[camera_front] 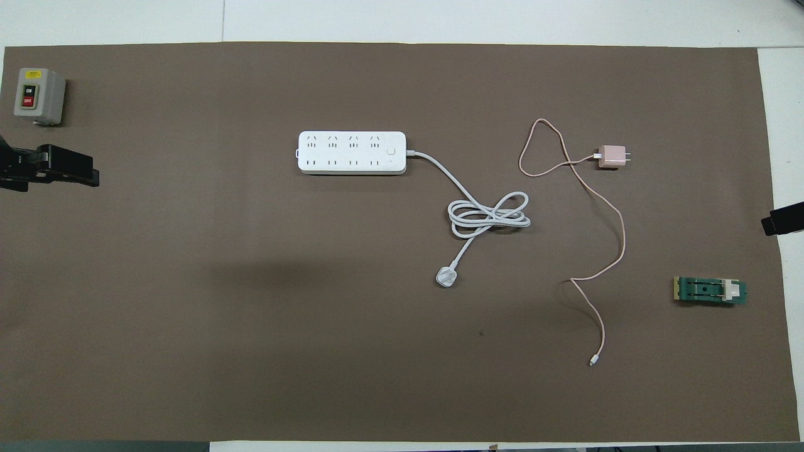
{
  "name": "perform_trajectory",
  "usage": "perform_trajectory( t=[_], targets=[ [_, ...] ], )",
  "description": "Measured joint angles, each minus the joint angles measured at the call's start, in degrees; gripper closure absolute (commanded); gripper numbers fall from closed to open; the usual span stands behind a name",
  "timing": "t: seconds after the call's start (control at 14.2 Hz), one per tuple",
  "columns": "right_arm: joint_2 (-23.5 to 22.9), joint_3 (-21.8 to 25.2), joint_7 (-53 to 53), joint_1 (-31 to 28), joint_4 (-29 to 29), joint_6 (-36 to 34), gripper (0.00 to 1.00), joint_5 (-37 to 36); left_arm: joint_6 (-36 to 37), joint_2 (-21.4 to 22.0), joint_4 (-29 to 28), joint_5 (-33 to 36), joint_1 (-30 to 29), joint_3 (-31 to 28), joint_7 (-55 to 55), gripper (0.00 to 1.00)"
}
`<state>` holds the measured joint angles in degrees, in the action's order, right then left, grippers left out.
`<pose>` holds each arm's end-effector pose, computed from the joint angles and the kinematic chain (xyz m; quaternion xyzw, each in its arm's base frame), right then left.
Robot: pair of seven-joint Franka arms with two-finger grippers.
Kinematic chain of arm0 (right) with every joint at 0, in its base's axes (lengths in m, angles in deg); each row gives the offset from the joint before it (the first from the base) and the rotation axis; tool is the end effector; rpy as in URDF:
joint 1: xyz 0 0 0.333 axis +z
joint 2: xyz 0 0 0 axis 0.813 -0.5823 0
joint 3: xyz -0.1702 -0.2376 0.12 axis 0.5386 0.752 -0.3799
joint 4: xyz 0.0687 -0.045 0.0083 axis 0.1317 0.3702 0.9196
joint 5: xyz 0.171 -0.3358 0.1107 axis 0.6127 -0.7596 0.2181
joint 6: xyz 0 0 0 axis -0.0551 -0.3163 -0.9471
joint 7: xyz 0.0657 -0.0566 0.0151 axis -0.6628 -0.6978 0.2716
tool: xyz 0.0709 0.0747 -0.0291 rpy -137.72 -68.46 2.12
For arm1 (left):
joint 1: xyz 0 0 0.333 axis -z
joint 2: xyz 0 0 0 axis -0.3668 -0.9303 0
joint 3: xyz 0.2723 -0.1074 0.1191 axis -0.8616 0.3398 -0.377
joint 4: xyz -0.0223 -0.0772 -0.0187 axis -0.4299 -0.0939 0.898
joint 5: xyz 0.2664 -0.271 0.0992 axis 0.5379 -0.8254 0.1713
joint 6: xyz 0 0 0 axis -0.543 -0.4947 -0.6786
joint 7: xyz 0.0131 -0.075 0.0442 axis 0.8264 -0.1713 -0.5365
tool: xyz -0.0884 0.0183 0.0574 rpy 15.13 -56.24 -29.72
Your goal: Plug charger into power strip
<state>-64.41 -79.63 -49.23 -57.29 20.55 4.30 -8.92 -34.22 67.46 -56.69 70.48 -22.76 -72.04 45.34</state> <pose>0.5201 -0.0721 0.6328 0.9961 0.0731 -0.0450 0.0184 0.5628 -0.0254 0.6052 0.9999 -0.0070 0.0129 0.0031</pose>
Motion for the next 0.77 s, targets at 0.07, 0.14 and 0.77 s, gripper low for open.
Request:
perform_trajectory(
  t=[0.07, 0.14, 0.77],
  targets=[
    [0.0, 0.0, 0.0, 0.0, 0.0, 0.0, 0.0, 0.0, 0.0, 0.0, 0.0, 0.0, 0.0, 0.0, 0.0, 0.0],
    [0.0, 0.0, 0.0, 0.0, 0.0, 0.0, 0.0, 0.0, 0.0, 0.0, -0.1, 0.0, 0.0, 0.0, 0.0, 0.0],
    [0.4, 0.1, 0.0, -0.3, 0.0, -6.5, 0.0, 0.0, 0.0, 0.0, -0.6, 0.0, 0.0, 0.0, 0.0, 0.0]
  ],
)
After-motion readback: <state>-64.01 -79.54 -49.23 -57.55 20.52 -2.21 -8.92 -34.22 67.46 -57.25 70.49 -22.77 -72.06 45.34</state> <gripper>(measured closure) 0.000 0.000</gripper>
